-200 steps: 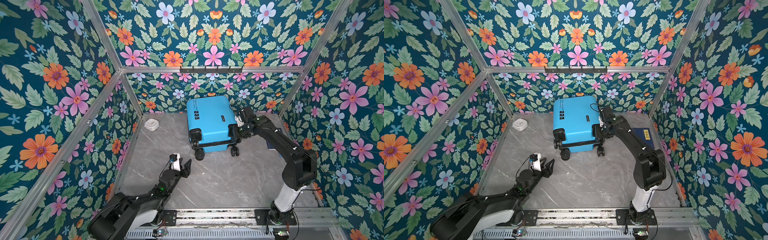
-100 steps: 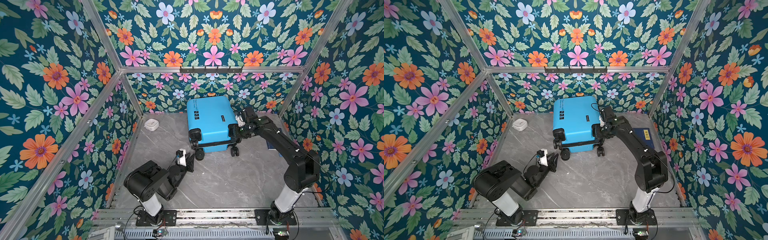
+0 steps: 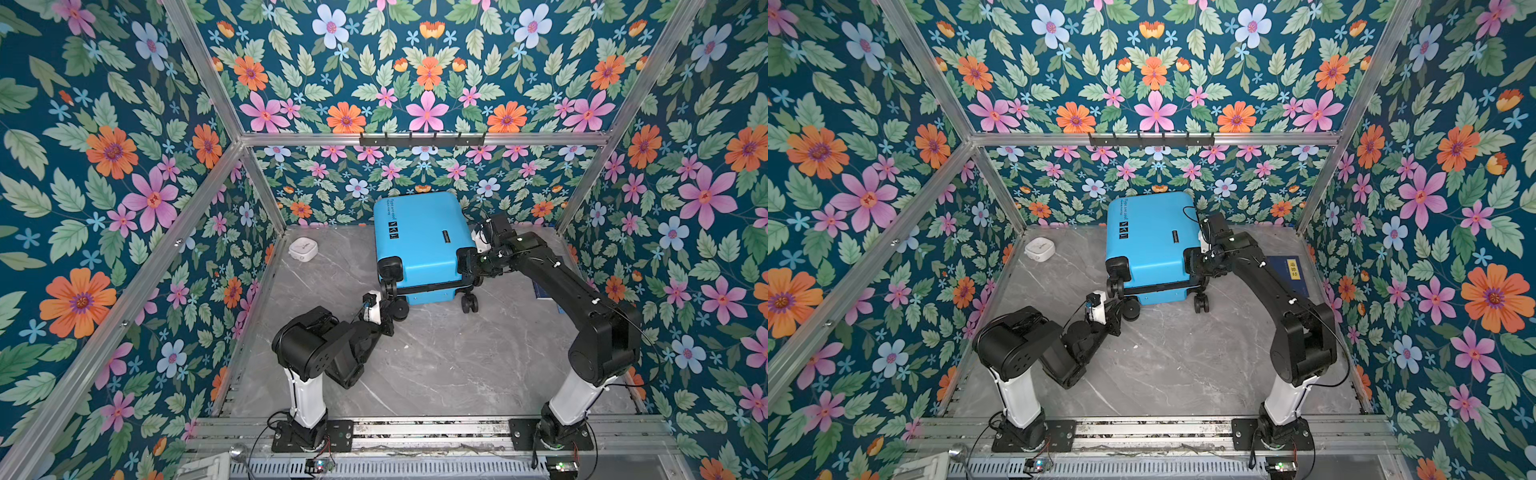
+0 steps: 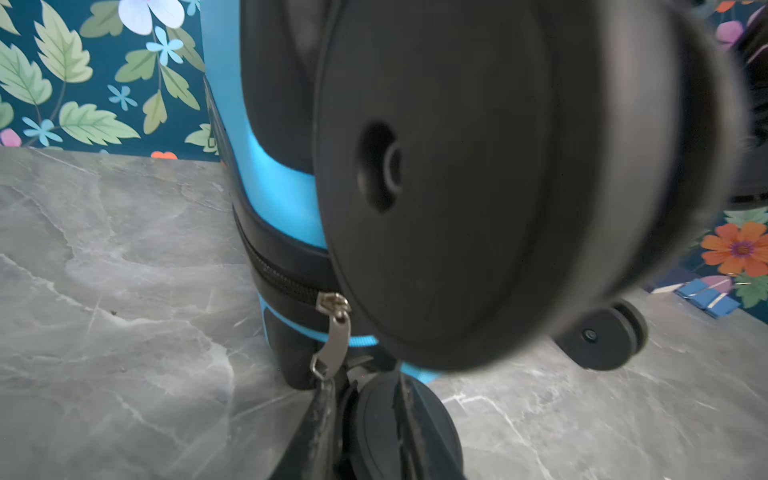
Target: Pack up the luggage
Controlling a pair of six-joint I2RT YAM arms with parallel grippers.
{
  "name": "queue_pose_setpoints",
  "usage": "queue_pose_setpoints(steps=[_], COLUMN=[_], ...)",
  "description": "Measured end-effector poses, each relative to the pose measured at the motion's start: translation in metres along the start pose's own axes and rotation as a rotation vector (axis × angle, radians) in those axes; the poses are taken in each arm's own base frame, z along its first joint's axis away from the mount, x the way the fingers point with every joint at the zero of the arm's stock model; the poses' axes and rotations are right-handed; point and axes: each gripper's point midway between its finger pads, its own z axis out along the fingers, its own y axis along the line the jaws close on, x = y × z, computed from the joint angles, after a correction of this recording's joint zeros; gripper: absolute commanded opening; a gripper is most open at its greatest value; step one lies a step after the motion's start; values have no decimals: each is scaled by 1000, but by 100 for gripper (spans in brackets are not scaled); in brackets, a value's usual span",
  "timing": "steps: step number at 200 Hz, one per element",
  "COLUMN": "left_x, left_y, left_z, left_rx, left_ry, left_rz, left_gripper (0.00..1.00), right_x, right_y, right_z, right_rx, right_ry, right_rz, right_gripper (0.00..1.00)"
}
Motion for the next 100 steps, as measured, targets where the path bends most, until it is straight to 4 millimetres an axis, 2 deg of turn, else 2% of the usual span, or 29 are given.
queue_pose_setpoints(steps=[55,100], left_x=[6,-1], left_y=[8,10], left_z=[9,14], left_rx=[-52,-63], left_ry=[2,-19], left_rz=[31,68], left_gripper=[24,24], right_x=[1,2], right_y=[0,0], right_z=[0,-6], right_rx=[-4,-5], right_ry=[5,3], right_rz=[1,2], right_gripper=[27,27])
